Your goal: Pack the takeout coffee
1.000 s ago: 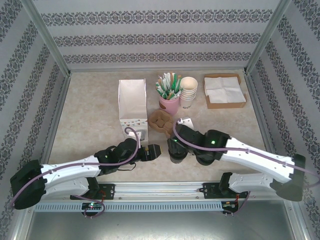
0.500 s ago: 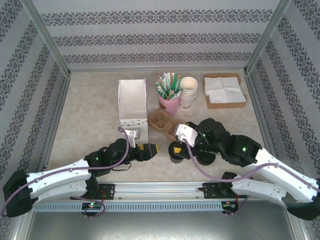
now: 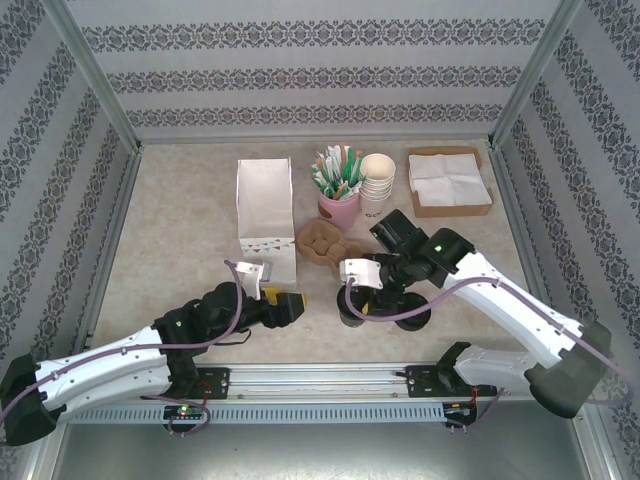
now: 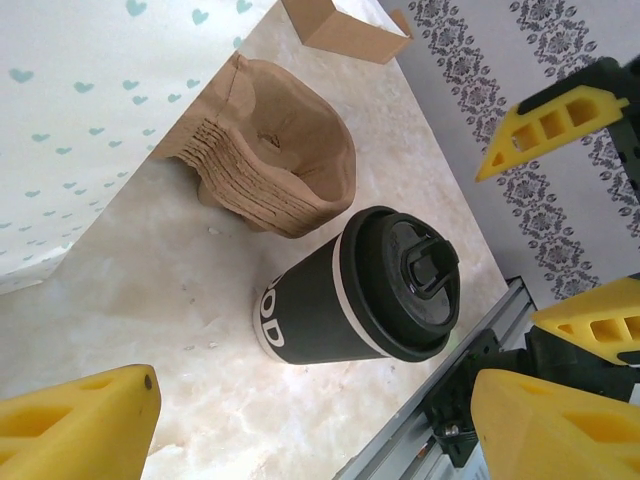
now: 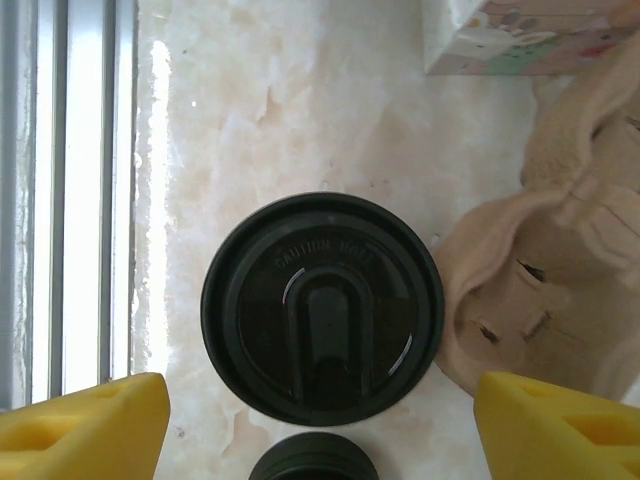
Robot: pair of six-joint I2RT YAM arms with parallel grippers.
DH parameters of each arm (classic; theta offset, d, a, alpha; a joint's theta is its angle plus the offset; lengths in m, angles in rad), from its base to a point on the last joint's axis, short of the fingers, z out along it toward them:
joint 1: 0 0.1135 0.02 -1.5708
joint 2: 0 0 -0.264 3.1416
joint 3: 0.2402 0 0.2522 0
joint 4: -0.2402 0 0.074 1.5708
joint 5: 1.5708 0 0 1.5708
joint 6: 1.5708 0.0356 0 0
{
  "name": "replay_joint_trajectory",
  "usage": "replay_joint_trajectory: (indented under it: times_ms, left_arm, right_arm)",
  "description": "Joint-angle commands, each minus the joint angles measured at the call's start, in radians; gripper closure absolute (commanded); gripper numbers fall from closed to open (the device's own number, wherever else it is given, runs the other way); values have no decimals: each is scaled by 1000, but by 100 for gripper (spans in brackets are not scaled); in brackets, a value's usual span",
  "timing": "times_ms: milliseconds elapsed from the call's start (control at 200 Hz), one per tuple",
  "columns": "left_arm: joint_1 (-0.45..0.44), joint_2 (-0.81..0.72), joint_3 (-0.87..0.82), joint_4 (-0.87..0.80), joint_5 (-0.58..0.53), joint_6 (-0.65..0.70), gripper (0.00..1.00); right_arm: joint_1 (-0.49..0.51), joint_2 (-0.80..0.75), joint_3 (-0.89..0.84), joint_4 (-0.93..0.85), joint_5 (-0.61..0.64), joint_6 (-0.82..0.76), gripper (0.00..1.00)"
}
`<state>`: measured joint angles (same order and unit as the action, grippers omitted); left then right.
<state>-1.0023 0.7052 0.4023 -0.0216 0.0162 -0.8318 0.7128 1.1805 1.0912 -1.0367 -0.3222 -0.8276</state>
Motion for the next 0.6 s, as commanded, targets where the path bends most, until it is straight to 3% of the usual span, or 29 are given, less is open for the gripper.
replay_joint_trajectory:
  times_ms: [0, 375, 600]
  left_arm:
    - [-15, -15, -12, -31, -10, 62, 17]
    - [-15, -16, -22, -34, -14, 81, 17]
    - [-15, -15, -19, -43, -17, 75, 17]
  right_arm:
    - [-7, 28, 26, -19, -51, -47, 16]
    - [-5, 113, 8, 49, -84, 27, 8]
    - [-7, 142, -13, 57, -31, 8, 12]
